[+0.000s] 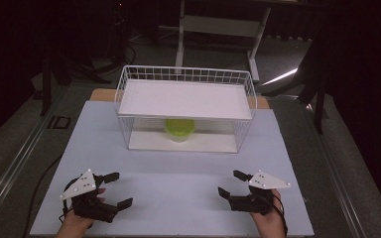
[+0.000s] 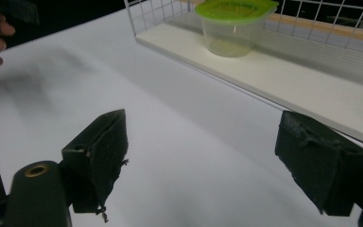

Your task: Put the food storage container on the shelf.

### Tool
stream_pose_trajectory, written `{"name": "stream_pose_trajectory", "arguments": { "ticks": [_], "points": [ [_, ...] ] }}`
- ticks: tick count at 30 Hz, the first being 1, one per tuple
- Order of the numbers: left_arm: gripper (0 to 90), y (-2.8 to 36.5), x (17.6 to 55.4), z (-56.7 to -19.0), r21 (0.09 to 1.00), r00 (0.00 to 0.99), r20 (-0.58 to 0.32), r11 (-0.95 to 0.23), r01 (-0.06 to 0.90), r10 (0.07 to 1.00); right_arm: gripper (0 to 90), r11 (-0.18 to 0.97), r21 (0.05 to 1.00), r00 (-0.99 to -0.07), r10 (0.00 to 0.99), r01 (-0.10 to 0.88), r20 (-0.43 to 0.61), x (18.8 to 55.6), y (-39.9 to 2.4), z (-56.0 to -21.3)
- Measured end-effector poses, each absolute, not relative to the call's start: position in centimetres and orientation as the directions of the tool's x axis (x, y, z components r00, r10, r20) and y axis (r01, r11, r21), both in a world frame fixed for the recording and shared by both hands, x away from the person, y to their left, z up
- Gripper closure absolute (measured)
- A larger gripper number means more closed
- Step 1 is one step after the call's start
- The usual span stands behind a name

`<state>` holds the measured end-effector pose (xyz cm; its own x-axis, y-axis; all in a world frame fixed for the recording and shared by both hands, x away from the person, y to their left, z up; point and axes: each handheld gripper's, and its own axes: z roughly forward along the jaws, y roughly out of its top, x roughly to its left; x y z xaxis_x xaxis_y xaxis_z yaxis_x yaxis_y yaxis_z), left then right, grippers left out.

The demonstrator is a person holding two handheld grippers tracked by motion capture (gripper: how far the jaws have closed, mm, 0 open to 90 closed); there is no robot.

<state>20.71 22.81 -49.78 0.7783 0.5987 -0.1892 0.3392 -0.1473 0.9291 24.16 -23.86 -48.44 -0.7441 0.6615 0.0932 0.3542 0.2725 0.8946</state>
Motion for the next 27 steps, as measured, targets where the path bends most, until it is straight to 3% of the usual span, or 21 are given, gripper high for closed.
{"name": "stream_pose_trajectory", "arguments": {
  "ticks": [14,27],
  "points": [
    [2.1,23.6,20.9,-50.0,0.927,0.765,-0.208,-0.126,0.353,0.610,14.9,0.306,0.896,-0.766,0.640,0.323,0.058,24.3,-23.6,-49.5],
    [2.1,22.8,20.7,-50.1,0.928,0.784,-0.182,-0.159,0.336,0.594,15.0,0.280,0.886,-0.734,0.673,0.369,0.093,25.1,-24.1,-50.2]
  ]
}}
